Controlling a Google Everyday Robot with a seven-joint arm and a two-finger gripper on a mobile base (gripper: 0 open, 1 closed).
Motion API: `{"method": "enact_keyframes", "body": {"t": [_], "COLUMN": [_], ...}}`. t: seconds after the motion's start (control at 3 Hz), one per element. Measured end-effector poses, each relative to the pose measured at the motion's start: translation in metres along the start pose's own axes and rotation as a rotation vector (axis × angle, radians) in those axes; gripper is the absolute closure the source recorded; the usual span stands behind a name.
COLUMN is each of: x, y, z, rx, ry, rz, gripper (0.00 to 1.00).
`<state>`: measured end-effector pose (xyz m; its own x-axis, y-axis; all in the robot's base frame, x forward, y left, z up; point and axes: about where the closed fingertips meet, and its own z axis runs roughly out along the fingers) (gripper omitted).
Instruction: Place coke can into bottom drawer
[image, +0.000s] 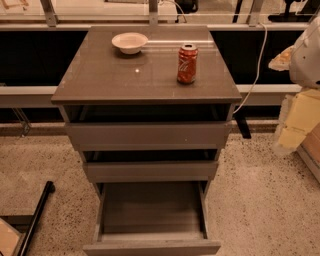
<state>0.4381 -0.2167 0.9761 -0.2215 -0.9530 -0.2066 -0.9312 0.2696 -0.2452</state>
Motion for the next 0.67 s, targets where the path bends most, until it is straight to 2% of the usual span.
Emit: {"method": "enact_keyframes", "body": {"t": [0.33, 0.67], "x": [0.000, -0.014], "y": [0.000, -0.014], "z": [0.000, 0.012], "rx": [0.000, 0.015], "ry": [-0.001, -0.076], "rz": [0.000, 0.017], "gripper": [0.00, 0.00]}}
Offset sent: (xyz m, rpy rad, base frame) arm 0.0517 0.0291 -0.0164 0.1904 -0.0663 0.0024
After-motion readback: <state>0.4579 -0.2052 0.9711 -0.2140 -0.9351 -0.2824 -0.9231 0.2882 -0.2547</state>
